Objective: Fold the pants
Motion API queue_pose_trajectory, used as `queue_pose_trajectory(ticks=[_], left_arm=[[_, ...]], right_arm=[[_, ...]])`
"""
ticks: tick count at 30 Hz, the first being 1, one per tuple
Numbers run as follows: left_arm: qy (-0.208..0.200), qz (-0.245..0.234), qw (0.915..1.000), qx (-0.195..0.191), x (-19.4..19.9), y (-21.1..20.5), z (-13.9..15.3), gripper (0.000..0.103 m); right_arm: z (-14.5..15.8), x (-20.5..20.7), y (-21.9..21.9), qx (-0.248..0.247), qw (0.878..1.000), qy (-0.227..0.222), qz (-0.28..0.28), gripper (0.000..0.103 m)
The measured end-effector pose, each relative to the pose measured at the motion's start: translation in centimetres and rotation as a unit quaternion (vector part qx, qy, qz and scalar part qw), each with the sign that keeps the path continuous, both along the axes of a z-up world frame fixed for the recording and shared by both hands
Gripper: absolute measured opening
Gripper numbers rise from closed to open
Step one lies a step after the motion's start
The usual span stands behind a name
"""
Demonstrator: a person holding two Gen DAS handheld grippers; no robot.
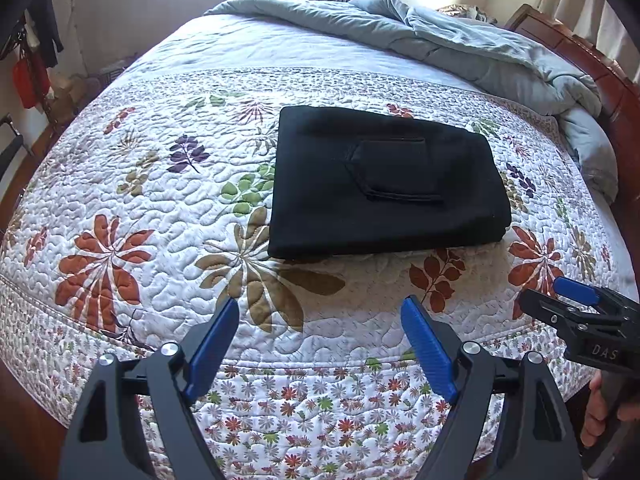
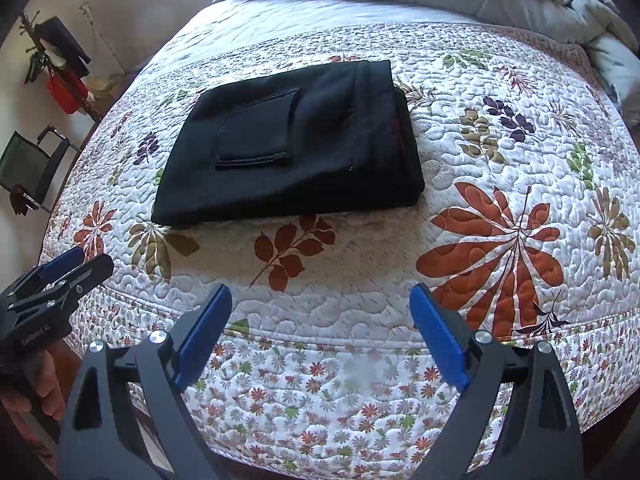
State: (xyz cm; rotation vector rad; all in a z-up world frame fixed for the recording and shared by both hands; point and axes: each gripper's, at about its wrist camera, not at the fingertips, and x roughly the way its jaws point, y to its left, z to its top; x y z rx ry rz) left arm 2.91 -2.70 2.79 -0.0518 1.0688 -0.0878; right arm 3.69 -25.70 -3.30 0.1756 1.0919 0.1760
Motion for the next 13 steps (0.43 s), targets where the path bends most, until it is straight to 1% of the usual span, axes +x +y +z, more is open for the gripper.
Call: queue_pose_trajectory(ticks=[13], left_arm=[[-0.002,-0.010,0.9999,0.008,-0.09,-0.49,0.46,0.084]], right_arm=[[-0.08,-0.02,-0.18,0.002,1.000,0.000,-0.001,0.091]])
